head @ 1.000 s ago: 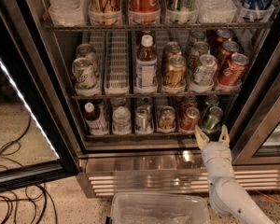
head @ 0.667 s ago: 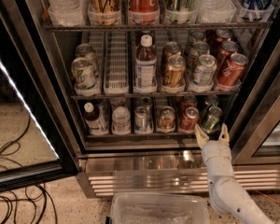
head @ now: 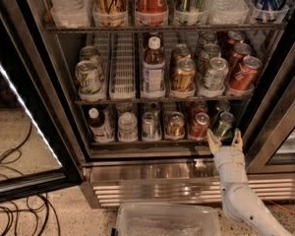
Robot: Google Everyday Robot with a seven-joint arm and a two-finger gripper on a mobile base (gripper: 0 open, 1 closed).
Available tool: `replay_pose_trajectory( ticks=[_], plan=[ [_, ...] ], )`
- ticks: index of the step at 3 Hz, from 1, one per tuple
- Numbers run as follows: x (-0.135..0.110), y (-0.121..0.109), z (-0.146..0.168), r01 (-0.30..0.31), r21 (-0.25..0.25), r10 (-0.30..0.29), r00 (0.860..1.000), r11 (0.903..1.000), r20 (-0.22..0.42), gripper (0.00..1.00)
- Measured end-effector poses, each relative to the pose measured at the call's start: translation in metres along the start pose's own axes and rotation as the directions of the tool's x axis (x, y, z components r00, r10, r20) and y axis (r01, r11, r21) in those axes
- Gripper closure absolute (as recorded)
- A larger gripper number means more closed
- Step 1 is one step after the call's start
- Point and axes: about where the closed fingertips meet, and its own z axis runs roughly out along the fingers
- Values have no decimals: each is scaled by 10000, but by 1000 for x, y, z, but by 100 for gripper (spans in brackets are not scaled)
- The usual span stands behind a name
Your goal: Pick green can from bottom shelf of fridge
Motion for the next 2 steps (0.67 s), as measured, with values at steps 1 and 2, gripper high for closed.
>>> replay_pose_trajectory(
  ticks=[1,2],
  plan=[
    [1,-3,3,79,28,-79,10000,10000,12,34],
    [6,-18,53,-158,27,157,9993,9999,334,40]
  ],
)
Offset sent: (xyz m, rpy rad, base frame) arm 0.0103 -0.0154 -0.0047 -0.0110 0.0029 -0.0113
